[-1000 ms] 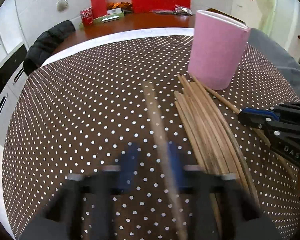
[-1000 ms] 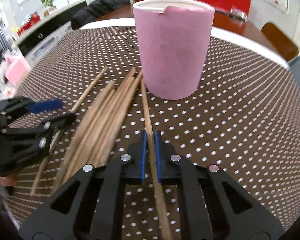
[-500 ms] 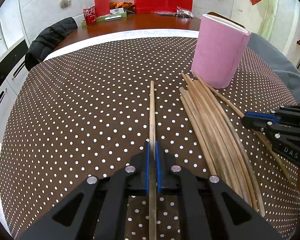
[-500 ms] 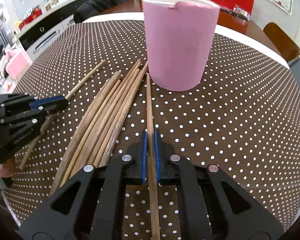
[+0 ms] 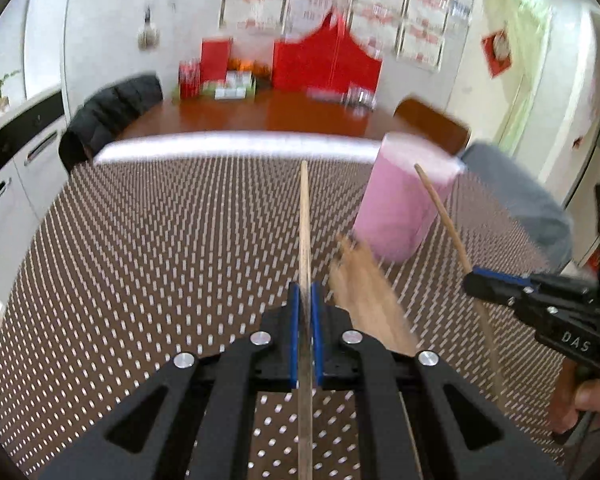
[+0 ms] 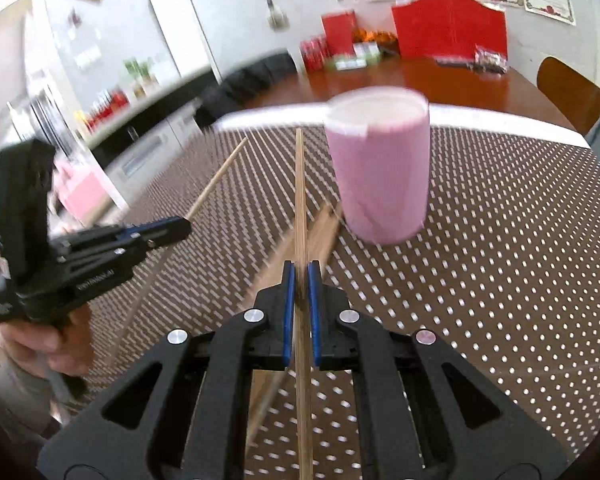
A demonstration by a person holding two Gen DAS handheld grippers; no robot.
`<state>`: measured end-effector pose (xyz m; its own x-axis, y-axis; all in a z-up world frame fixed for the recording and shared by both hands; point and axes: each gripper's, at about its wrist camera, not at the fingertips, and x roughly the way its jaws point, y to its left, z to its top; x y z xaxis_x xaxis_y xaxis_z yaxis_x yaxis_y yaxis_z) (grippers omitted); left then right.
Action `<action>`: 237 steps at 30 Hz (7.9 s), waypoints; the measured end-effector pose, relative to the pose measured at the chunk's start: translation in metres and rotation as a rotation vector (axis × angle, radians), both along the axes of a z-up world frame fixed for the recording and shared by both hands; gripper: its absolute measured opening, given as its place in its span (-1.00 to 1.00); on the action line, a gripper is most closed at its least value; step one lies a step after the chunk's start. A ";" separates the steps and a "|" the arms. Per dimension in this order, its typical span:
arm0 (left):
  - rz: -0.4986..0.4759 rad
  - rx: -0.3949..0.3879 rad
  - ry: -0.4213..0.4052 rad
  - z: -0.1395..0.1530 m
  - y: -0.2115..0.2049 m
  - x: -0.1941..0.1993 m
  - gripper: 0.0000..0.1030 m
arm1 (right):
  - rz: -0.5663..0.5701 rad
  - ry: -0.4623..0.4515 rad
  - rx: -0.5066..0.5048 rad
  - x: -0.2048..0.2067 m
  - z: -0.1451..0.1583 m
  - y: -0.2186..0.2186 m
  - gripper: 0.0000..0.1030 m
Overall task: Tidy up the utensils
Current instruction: 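Lift the right tool's chopstick into the pink cup and open while the left tool does likewise, then move both open tools back down to the chopstick pile, then close the right tool on a chopstick and lift while the left tool grasps another, then lower the right tool's chopstick into the pink cup and open while the left tool does likewise, then move both open tools back down to the chopstick pile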
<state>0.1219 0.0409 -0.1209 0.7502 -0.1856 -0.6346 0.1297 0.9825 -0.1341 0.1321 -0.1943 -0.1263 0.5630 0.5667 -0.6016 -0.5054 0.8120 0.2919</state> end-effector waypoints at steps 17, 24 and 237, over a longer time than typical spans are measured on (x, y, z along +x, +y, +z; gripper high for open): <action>-0.045 -0.210 -0.516 0.116 -0.025 0.027 -0.88 | -0.026 -0.267 0.218 0.030 0.122 -0.021 -0.87; -0.070 -0.229 -0.636 0.131 -0.064 0.070 -0.88 | -0.093 -0.354 0.266 0.067 0.157 -0.041 -0.87; 0.034 0.077 -0.343 0.079 -0.041 0.000 0.46 | -0.348 -0.286 0.080 0.041 0.106 -0.060 0.88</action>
<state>0.1220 0.0003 -0.0416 0.9269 -0.1186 -0.3560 0.1218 0.9925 -0.0135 0.1726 -0.2539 -0.0207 0.8653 0.3522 -0.3566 -0.2754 0.9286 0.2489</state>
